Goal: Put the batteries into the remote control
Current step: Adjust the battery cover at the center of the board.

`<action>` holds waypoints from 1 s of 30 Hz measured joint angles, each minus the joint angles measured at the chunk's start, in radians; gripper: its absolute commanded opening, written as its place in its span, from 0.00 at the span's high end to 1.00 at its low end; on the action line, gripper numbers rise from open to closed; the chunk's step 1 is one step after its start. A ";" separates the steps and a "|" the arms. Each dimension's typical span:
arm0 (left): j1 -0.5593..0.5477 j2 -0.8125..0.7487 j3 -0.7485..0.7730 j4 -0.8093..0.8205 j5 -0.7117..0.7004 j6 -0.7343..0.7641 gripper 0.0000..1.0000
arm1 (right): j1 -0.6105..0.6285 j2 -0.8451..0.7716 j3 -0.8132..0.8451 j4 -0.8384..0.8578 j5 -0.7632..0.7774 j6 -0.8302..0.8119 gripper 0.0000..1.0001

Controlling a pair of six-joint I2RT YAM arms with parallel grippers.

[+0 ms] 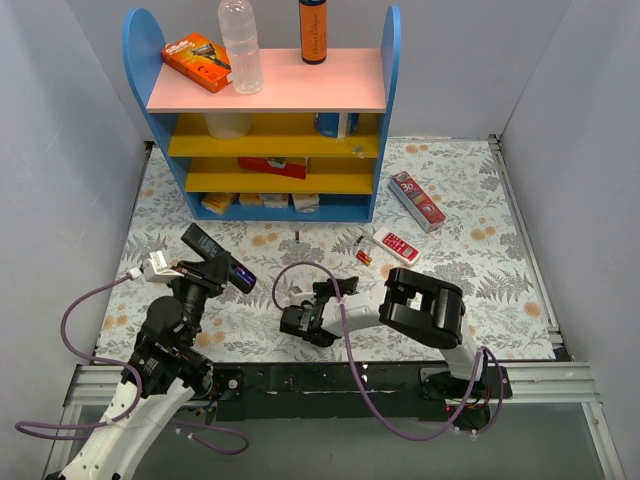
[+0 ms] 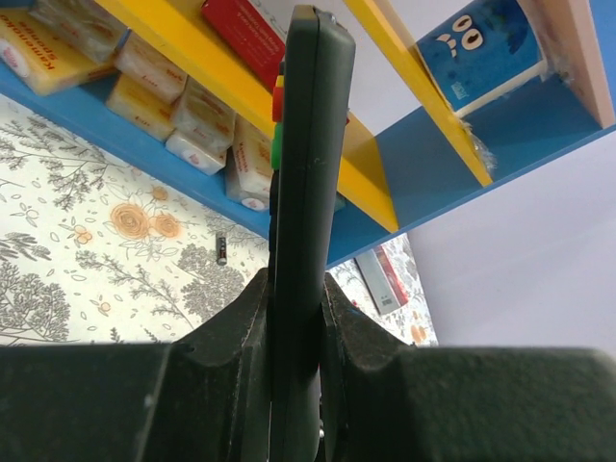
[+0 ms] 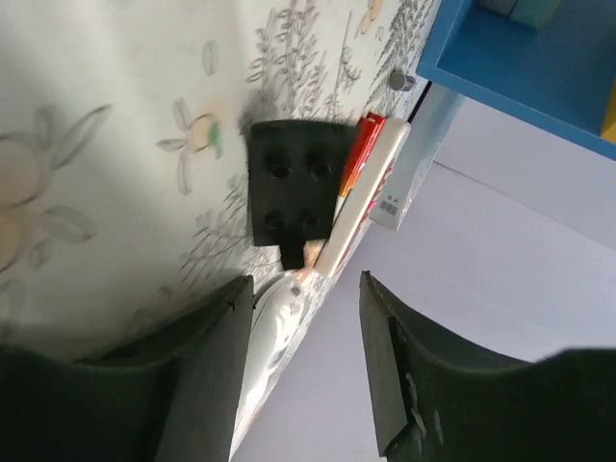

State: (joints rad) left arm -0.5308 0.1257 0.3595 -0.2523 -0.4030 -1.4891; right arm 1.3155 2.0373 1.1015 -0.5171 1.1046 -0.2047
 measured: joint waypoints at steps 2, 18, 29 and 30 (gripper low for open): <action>0.000 -0.002 0.000 -0.013 -0.005 0.005 1.00 | 0.034 -0.003 0.000 -0.011 0.021 -0.003 0.39; 0.000 0.000 0.000 -0.032 0.000 0.018 1.00 | -0.116 -0.361 -0.011 0.021 -0.521 0.001 0.45; 0.000 0.050 0.000 -0.013 0.059 0.027 1.00 | -0.474 -0.414 -0.019 0.134 -1.015 0.133 0.50; 0.000 0.056 0.000 -0.008 0.066 0.026 1.00 | -0.488 -0.413 -0.020 0.145 -1.044 0.151 0.50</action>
State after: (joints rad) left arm -0.5308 0.1818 0.3599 -0.2607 -0.3367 -1.4628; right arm 0.8276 1.6241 1.0817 -0.3725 0.0601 -0.0540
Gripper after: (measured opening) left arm 0.171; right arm 0.500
